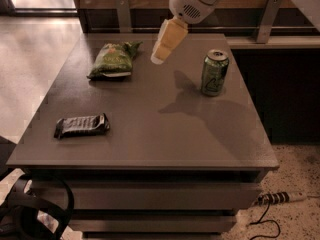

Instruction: Pick green jalapeno chip bag

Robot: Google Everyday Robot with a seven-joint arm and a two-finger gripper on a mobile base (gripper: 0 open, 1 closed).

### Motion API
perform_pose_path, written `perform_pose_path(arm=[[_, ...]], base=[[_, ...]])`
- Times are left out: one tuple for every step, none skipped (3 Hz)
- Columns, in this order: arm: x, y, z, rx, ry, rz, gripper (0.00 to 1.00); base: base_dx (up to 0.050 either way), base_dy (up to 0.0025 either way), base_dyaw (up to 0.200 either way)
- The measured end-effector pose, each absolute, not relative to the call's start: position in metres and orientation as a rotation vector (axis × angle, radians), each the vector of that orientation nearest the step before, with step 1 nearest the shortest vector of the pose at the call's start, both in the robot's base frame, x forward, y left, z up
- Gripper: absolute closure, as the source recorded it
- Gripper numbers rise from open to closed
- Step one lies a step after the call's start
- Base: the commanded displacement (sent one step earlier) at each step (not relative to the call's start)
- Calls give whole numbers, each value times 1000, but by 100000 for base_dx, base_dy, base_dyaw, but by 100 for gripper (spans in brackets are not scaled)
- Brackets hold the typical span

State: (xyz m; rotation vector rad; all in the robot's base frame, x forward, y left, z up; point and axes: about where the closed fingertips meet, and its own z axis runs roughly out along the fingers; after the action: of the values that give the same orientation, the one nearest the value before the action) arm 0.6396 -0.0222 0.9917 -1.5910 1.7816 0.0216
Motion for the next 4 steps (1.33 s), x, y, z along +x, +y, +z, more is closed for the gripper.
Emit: perform_pose_path(arm=[[668, 43, 951, -1596, 1852, 101, 0], [677, 45, 946, -1601, 1857, 110, 0], [706, 58, 939, -1623, 1840, 136, 0], [739, 80, 925, -1657, 1814, 176, 0]], base=[[0, 0, 0], [0, 0, 0], [0, 0, 0], [0, 0, 0]])
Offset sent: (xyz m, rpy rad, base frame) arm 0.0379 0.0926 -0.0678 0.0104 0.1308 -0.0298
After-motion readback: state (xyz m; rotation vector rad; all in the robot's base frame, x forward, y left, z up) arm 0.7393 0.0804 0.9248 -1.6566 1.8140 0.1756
